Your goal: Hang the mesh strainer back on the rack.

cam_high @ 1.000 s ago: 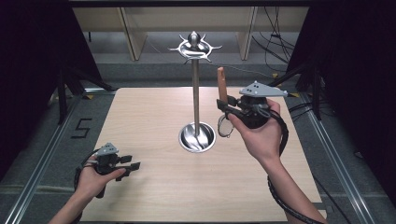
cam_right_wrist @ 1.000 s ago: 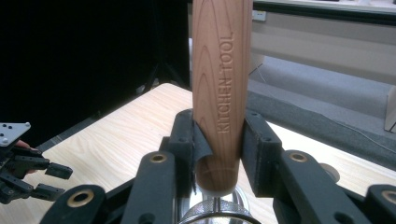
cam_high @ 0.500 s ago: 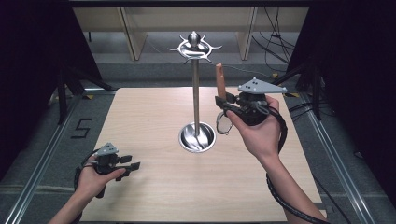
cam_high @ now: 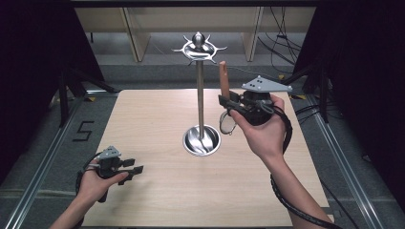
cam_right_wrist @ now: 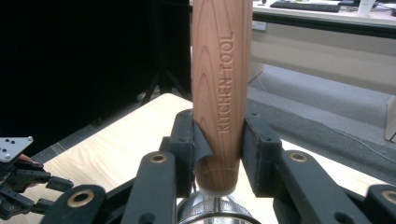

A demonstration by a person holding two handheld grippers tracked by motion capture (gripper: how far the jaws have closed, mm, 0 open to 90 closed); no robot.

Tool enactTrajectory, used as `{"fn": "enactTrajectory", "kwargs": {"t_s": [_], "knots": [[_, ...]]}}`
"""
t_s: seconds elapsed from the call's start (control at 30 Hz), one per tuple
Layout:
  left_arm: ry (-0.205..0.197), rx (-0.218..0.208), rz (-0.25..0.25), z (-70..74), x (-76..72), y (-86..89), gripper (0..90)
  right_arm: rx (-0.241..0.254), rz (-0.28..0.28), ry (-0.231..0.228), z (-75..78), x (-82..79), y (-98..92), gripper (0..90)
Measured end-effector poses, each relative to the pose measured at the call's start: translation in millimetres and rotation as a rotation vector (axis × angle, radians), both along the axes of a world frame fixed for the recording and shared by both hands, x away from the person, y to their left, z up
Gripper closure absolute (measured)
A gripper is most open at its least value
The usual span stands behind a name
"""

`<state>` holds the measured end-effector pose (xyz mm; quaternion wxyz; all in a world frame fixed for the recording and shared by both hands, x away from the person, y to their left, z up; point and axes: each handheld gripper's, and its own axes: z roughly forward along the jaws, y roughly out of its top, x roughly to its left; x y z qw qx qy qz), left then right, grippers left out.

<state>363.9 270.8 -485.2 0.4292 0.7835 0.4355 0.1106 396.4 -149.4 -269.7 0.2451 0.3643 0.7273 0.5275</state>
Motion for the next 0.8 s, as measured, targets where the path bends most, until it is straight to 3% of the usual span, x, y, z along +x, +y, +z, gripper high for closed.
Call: {"fn": "enactTrajectory", "kwargs": {"t_s": [0.03,0.23,0.33,0.4,0.67,0.8], "knots": [[0.001,0.0,0.0,0.0,0.0,0.1,45.5,0.012,-0.006,0.017,0.7,-1.4,1.3,68.8],[0.0,-0.004,-0.004,-0.5,0.4,-0.1,45.5,0.0,0.005,-0.017,3.1,1.1,1.3,68.8],[0.0,-0.004,-0.004,-0.5,0.5,-0.1,45.5,0.009,-0.003,0.011,5.2,-0.8,2.9,68.8],[-0.001,-0.004,-0.005,-0.5,0.5,-0.2,45.5,-0.013,0.002,-0.017,5.7,1.6,2.6,68.8],[0.002,-0.006,-0.003,-0.3,0.3,0.2,45.5,0.001,0.005,0.007,5.7,5.1,6.4,68.8],[0.003,-0.003,-0.007,0.2,0.2,0.4,45.5,-0.005,0.008,-0.006,6.2,6.1,7.2,68.9]]}}
